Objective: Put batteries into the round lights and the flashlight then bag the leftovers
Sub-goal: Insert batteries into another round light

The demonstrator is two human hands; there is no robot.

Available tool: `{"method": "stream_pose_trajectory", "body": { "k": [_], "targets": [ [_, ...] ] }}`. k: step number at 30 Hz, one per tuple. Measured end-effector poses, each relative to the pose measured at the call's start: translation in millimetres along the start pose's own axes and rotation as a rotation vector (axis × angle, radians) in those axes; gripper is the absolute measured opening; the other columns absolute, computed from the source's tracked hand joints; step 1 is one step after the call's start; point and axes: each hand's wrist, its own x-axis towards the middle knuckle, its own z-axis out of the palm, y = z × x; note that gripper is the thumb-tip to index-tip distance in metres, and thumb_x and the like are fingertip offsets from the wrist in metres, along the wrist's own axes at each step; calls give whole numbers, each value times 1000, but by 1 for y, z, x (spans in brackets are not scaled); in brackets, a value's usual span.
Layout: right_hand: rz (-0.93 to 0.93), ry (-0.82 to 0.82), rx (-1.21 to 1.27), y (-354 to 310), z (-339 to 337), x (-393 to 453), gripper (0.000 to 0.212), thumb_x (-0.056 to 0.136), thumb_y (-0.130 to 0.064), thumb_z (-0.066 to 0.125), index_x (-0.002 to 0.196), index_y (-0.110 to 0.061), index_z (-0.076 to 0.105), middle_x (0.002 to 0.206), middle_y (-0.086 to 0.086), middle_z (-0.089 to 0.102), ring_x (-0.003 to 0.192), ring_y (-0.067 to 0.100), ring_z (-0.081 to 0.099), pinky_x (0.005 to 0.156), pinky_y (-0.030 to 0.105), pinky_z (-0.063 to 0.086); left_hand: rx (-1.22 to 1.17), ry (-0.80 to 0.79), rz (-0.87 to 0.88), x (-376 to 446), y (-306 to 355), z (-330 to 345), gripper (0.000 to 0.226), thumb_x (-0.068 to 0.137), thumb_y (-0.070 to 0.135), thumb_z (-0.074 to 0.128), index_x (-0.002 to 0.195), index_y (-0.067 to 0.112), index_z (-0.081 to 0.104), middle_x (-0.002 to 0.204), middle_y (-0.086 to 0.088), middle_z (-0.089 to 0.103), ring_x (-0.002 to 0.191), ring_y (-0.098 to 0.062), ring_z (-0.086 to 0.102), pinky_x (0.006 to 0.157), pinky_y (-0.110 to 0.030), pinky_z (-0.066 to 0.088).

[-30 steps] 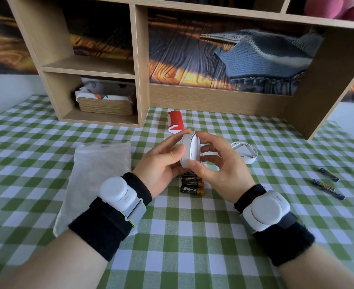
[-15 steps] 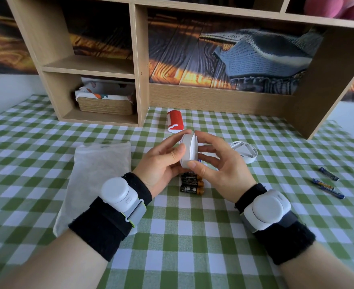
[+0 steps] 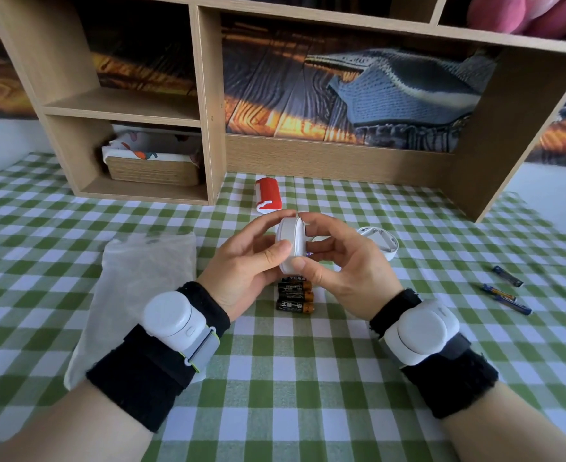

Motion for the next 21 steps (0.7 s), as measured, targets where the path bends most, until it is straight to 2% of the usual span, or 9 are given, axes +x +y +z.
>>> {"method": "stream_pose_trajectory", "body": {
  "k": [3,6,9,12,14,16,19,21],
  "targets": [
    [23,-6,11,0,0,0,66,70,-63,73,129,-37,56,120,-6,64,104,13,68,91,36,57,39,5,-5,0,0,-1,51,86,6,60,136,9,52,132,-41,46,123,-51,51,104,-54,46],
    [40,-3,24,-1,1,0,59,73,-57,74,127,-41,57,119,-7,65,104,11,68,91,36,57,40,1,-16,-1,1,-1,52,85,7,61,136,9,52,132,-40,47,123,-50,52,103,-53,47],
    [66,-6,77,1,3,0,58,77,-49,74,130,-35,58,121,-3,66,107,16,68,93,40,56,18,10,-30,0,0,-1,51,86,8,62,135,9,53,131,-38,50,122,-49,53,101,-51,49],
    [82,-22,178,1,5,0,44,90,-29,69,132,-23,58,123,1,67,112,17,66,96,41,54,30,76,-47,2,-1,4,47,88,15,67,133,10,54,123,-31,61,114,-45,61,95,-50,53],
    [78,-16,218,1,6,0,30,97,-16,58,126,-24,61,122,-1,69,113,16,66,97,38,53,97,154,-51,3,-1,6,47,86,23,69,131,16,57,112,-22,67,103,-37,66,84,-44,56],
    [106,9,274,2,7,0,29,101,-11,50,120,-28,64,115,-3,72,108,18,68,92,34,55,215,228,-35,4,-3,5,43,84,29,73,126,29,62,109,-15,70,100,-33,67,78,-39,56],
    [216,55,390,3,8,-1,23,101,-13,49,112,-23,66,105,0,74,101,22,70,84,31,58,386,344,-1,5,-8,-1,31,86,30,74,114,39,67,105,-10,72,101,-30,68,78,-36,56],
    [267,81,390,5,9,0,18,99,-20,54,111,-20,68,108,5,73,100,22,71,81,32,59,383,363,3,6,-11,-4,29,88,23,73,115,33,68,104,-12,72,101,-28,69,85,-37,58]
  ]
}}
